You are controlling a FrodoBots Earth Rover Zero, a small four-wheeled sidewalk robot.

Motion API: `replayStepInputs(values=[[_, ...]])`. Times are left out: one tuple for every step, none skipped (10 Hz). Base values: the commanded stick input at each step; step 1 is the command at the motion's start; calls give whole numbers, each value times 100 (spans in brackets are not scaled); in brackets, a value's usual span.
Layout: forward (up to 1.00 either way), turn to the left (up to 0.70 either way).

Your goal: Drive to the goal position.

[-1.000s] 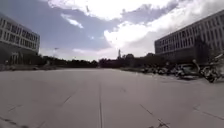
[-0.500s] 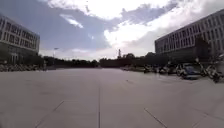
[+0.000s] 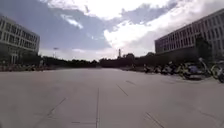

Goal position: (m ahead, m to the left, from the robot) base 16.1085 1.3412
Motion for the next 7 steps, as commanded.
replayStepInputs(values=[[50,1],[50,1],[50,1],[50,1],[50,1],[50,1],[50,1]])
